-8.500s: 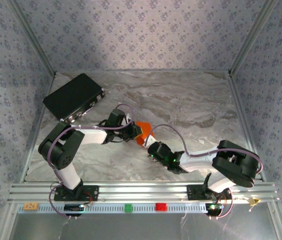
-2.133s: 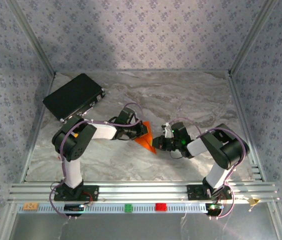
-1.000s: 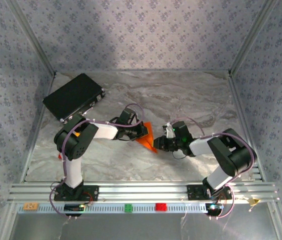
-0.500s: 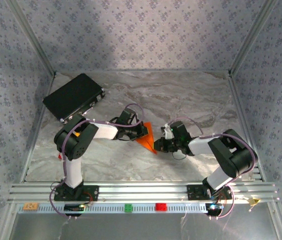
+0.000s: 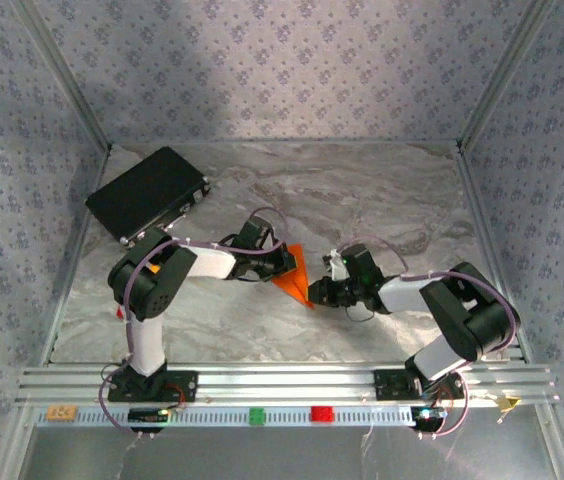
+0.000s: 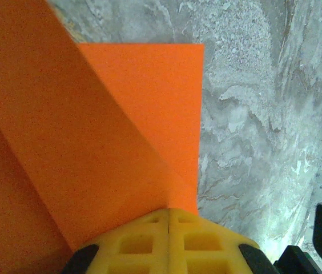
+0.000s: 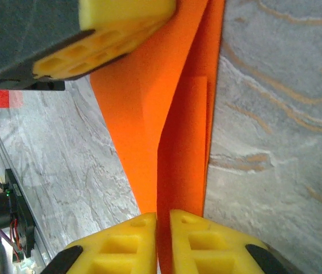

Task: Fold a paper plane with a square sheet of paper (pick it up from the middle)
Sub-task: Fourth fold the wing at the center of the table.

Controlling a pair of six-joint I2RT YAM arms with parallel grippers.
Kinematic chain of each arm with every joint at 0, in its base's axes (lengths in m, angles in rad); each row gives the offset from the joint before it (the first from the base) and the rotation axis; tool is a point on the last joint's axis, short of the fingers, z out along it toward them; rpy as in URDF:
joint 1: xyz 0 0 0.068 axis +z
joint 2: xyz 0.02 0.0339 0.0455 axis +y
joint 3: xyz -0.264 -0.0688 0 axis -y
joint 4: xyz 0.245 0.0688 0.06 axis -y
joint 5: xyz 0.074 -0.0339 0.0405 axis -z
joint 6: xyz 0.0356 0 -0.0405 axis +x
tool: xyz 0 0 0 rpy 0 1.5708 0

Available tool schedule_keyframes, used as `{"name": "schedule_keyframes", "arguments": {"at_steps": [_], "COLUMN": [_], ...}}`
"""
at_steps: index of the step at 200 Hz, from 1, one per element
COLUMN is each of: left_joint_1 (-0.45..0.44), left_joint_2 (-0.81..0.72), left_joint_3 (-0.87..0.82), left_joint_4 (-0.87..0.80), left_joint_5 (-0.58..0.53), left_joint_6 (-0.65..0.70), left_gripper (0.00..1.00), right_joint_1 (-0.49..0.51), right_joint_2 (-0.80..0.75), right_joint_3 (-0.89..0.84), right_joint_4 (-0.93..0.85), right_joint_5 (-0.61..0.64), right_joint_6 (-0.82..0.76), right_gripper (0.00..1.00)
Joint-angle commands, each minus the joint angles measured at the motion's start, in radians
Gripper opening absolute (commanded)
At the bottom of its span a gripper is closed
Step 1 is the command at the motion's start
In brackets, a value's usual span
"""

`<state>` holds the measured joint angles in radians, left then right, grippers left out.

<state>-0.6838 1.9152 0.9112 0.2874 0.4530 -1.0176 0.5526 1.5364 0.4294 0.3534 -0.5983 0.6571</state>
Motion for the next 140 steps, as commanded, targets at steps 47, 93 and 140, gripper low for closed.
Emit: {"name": "schedule_keyframes", "arguments": {"at_steps": [47,93,140], "left_joint_1": [0.002,0.002,0.001], "left_joint_2": [0.023,0.023,0.022], "left_joint_3": [-0.015,-0.017,-0.017], "left_joint_4": [-0.055,-0.052,-0.05], "left_joint_5": [-0.037,-0.037,-0.036], "left_joint_6": [0.017,0.016,0.016], "left_gripper": [0.03,0.03,0.03], "right_joint_1": [0.011,0.015,0.026], "right_joint_2": [-0.018,-0.054,-0.024], "right_joint_3": [-0.036,-0.044,-0.05], "right_joint_4": [-0.065,-0.099,-0.085], "right_joint_5": [0.009,0.031,0.032], "right_joint_6": [0.0,-0.005,0.002], "right_gripper": [0.11,0.19,0.05]}}
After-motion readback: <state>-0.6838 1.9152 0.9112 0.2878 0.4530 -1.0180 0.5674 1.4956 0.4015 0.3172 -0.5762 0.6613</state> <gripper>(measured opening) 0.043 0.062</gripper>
